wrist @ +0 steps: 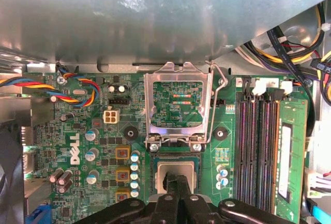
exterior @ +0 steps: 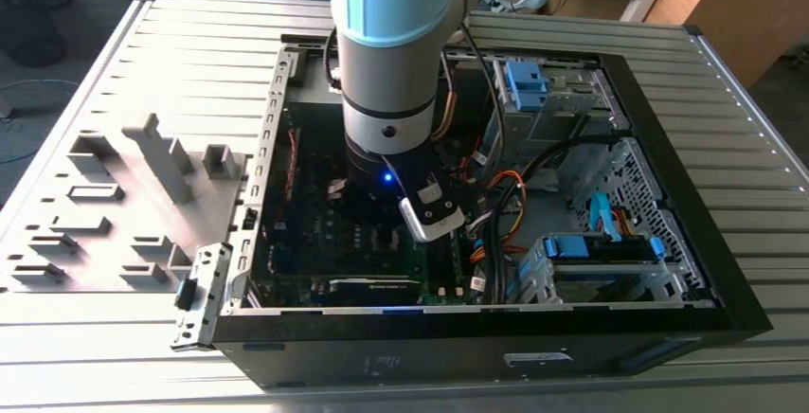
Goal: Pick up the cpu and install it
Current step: 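Pick up the cpu and move it towards the insertion slot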
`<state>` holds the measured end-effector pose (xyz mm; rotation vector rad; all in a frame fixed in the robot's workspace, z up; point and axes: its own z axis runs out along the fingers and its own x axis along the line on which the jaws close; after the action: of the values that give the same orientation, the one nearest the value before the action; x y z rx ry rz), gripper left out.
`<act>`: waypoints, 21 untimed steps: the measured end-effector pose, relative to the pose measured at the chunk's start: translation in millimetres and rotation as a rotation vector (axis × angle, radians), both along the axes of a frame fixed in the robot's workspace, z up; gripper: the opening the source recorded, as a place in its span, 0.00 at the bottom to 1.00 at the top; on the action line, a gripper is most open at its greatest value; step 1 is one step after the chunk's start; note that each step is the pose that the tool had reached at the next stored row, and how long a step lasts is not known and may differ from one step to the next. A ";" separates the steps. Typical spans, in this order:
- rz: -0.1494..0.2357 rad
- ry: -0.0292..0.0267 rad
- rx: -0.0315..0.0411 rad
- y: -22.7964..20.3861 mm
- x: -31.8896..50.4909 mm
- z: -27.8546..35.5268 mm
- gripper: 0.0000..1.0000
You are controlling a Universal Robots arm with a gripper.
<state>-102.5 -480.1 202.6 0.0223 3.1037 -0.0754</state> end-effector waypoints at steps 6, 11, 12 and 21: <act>0.000 0.0001 -0.0001 0.0 0.0 -5.4 0.11; 0.000 0.0002 -0.0003 0.0 0.0 -7.4 0.11; 0.000 0.0001 -0.0001 0.0 0.0 -7.8 0.11; 0.000 0.0004 -0.0008 -0.1 -0.1 -11.2 0.11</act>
<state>-102.6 -480.2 191.5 0.0223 3.1041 -0.0766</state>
